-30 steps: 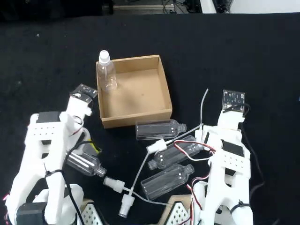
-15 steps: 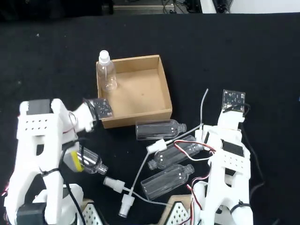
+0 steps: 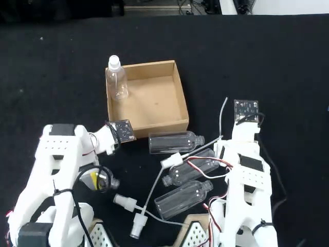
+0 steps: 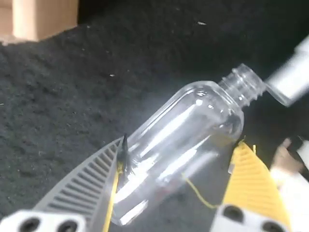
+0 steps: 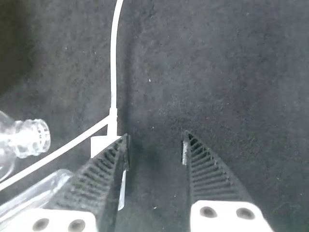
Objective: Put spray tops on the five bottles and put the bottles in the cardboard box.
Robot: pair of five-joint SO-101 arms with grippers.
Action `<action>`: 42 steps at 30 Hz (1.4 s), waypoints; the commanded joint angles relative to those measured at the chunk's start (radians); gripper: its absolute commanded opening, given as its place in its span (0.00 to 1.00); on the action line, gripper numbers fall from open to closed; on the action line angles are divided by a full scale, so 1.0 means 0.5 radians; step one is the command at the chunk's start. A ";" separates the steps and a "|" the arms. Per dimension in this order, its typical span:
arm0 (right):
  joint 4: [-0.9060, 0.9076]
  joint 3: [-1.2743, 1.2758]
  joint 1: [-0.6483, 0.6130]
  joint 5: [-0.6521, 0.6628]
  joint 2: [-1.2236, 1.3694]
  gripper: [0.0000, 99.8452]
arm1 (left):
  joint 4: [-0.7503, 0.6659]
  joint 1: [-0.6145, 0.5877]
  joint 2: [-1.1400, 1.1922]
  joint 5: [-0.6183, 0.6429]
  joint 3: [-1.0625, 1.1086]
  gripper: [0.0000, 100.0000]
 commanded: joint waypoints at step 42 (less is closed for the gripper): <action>-0.046 -0.005 -0.034 0.015 -0.066 0.16 | -0.420 -1.720 -0.120 0.921 0.017 0.17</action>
